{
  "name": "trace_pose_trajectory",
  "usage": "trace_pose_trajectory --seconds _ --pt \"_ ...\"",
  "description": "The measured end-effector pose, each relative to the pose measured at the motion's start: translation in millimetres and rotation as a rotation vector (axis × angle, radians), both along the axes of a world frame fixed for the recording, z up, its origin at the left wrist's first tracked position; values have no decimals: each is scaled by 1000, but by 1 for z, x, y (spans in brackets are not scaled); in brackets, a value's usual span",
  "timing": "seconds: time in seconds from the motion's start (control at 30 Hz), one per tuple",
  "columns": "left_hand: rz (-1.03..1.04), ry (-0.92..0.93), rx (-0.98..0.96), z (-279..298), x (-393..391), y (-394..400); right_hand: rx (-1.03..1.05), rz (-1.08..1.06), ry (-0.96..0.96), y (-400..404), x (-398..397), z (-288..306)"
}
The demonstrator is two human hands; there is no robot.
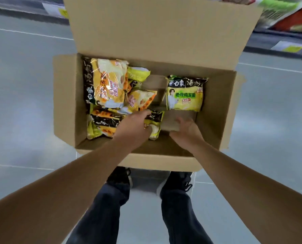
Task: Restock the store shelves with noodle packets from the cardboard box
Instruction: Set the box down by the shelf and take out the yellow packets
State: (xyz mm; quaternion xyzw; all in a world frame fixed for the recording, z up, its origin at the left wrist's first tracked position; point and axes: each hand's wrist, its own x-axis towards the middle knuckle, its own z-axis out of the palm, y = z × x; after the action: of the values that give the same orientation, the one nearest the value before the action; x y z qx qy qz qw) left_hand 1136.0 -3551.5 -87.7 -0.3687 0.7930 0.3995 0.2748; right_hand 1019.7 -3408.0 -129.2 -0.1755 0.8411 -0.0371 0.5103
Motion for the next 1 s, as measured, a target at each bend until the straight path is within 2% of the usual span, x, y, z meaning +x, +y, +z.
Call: trace_pose_trajectory --seconds 0.1,0.2,0.33,0.43,0.53,0.6,0.73,0.83,0.9,1.0 --pt "-28 50 4 -39 -21 -3 -31 6 161 -10 -27 -48" --pt "3 107 2 -70 -37 2 8 187 327 -17 -61 -94" --pt "24 132 0 -98 -49 6 -2 298 324 -36 -94 -125" --pt "0 149 -4 -106 -48 7 109 395 429 -44 -93 -127" --pt "-13 106 16 -103 -47 9 232 491 452 -40 -86 -119" --pt "-1 112 23 -97 -50 6 191 516 421 -29 -74 -109" --pt "1 108 50 -81 -55 4 -3 186 312 -4 -49 -66" --pt "-31 127 78 -68 -57 5 -143 186 353 6 -48 -28" --pt "-49 140 146 -52 -62 11 -187 166 265 8 -60 3" --pt "30 150 227 -32 -71 19 -179 0 3 2 -84 38"
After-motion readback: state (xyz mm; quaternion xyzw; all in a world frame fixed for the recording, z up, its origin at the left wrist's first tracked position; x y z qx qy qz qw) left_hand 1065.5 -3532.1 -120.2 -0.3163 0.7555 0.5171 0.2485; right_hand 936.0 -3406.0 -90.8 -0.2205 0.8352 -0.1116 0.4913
